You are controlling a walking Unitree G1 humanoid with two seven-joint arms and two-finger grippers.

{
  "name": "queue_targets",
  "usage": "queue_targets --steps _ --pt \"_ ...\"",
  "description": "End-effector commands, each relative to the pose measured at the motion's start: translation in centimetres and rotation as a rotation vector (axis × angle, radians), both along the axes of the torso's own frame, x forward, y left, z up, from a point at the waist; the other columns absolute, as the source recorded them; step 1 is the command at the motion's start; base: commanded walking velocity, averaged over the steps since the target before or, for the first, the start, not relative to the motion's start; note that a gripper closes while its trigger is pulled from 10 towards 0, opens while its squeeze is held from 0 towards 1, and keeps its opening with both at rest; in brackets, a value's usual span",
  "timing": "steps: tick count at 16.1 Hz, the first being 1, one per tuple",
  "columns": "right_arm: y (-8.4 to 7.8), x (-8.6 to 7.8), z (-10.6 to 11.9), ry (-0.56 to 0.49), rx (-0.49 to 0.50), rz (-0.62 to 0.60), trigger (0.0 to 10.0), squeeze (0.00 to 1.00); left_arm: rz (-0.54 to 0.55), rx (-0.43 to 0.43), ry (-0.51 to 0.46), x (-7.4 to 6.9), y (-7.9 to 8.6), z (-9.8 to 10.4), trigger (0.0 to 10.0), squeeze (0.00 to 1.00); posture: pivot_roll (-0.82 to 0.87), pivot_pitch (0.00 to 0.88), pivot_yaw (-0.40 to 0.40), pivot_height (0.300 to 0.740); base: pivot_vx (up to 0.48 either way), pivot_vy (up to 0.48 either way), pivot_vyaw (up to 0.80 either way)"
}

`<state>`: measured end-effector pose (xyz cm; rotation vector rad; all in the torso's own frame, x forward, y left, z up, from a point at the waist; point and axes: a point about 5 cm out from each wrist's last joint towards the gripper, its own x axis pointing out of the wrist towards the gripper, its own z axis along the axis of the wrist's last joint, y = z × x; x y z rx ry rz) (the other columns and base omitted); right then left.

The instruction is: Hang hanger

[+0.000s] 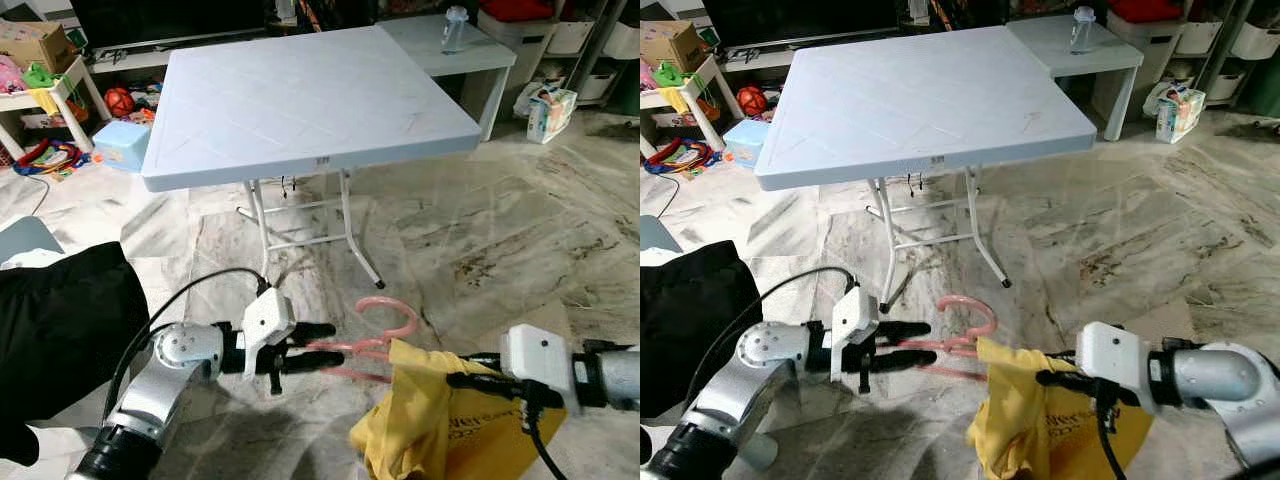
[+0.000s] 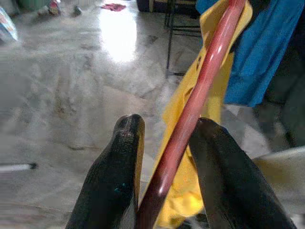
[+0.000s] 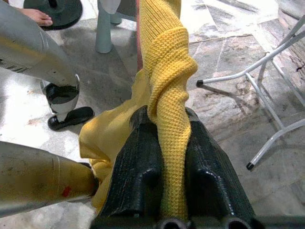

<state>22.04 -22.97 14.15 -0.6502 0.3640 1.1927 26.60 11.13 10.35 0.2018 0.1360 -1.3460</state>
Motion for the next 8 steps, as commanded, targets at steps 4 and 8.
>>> queue_targets --steps 4,8 --pt "0.5 1.9 0.9 -0.129 -0.008 0.016 10.0 0.00 -0.028 0.065 -0.014 0.2 0.6 -0.3 0.0 0.00 -0.12 0.052 0.023 0.740 0.000 0.000 0.00" --pt "0.6 3.2 1.5 -0.193 -0.010 0.022 10.0 0.00 -0.009 0.129 -0.019 0.9 1.6 -1.0 1.0 0.00 -0.12 0.045 0.026 0.740 0.000 0.000 0.00"
